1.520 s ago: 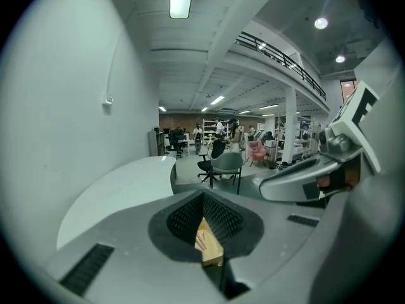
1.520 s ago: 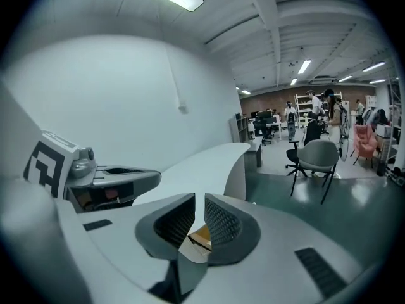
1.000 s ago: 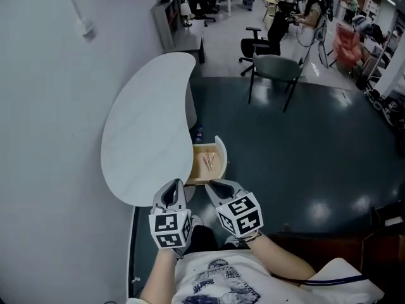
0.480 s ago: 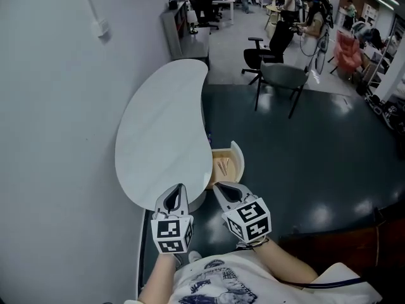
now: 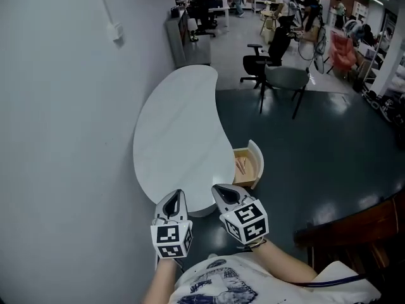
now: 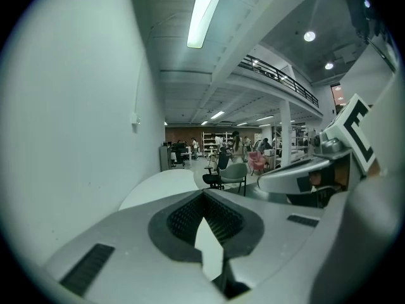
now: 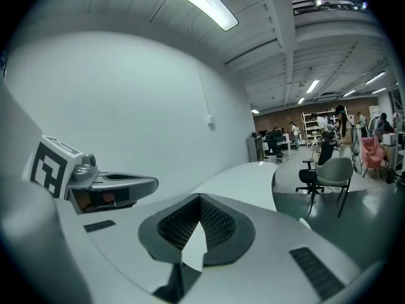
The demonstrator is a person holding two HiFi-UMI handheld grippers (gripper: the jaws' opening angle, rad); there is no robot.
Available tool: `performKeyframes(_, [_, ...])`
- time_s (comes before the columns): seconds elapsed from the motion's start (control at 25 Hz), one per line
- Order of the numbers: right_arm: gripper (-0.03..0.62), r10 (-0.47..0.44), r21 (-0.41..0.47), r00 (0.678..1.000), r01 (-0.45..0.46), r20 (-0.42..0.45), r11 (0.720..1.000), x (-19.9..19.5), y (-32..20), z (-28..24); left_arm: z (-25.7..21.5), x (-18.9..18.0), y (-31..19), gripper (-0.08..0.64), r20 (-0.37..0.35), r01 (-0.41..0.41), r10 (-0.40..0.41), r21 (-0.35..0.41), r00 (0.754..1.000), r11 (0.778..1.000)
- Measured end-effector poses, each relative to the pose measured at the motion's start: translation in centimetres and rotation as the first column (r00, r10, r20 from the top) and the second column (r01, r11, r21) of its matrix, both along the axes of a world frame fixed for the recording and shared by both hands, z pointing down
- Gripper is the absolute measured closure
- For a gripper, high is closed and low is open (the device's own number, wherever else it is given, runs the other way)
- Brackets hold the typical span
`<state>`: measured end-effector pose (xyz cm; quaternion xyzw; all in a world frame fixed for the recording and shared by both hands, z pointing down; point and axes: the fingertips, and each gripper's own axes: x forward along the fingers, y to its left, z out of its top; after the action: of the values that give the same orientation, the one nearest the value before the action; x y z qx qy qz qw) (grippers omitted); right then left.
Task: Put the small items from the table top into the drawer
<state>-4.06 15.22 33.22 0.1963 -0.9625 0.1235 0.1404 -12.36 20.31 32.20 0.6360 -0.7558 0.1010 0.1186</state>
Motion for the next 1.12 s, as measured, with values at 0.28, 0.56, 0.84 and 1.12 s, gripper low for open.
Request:
performKeyframes(0.28, [0.571, 0.002, 0.001, 1.000, -0.002, -0.002, 1.000, -3.0, 3.3, 0.5, 0.3, -2.9, 2.6, 0.537, -0.009, -0.003, 0.004, 0.007, 1.000, 1.000])
performKeyframes(0.56, [0.572, 0.006, 0.004, 1.000, -0.006, -0.009, 1.000, -3.2, 4.5, 0.9, 0.6, -2.7, 3.4, 0.537, -0.028, -0.018, 0.018, 0.011, 0.999, 1.000])
performKeyframes(0.84, [0.572, 0.020, 0.017, 1.000, -0.020, -0.023, 1.000, -2.5, 4.4, 0.7, 0.7, -2.4, 3.6, 0.537, -0.037, -0.020, 0.020, 0.013, 0.999, 1.000])
performKeyframes(1.12, [0.572, 0.037, 0.003, 0.999, -0.037, -0.029, 0.999, -2.1, 4.4, 1.1, 0.8, -2.2, 3.7, 0.537, -0.040, -0.026, 0.026, 0.004, 0.999, 1.000])
